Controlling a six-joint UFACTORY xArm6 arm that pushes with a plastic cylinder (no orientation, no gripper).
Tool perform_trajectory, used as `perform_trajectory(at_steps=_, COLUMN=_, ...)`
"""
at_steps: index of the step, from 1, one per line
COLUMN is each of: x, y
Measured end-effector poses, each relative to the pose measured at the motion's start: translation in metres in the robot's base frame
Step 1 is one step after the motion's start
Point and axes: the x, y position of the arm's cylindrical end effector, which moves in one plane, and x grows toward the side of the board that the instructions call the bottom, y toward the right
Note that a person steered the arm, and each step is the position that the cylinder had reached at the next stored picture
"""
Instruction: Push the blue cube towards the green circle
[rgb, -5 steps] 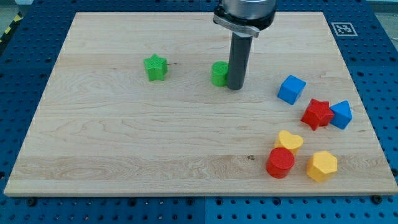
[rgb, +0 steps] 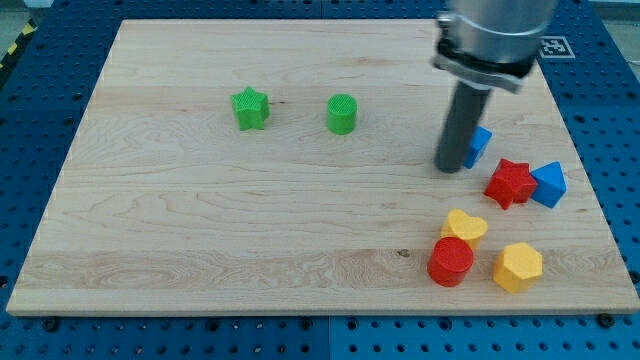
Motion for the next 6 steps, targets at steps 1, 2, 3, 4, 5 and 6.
perform_trajectory(at_steps=1, x=0.008, y=0.041)
perform_trajectory(at_steps=2, x=0.013, y=0.043)
perform_trajectory(at_steps=3, x=0.013, y=0.035)
perform_trajectory(at_steps=4, x=0.01, y=0.026)
perform_trajectory(at_steps=5, x=-0.005, y=0.023)
perform_trajectory(at_steps=6, x=-0.018, y=0.023)
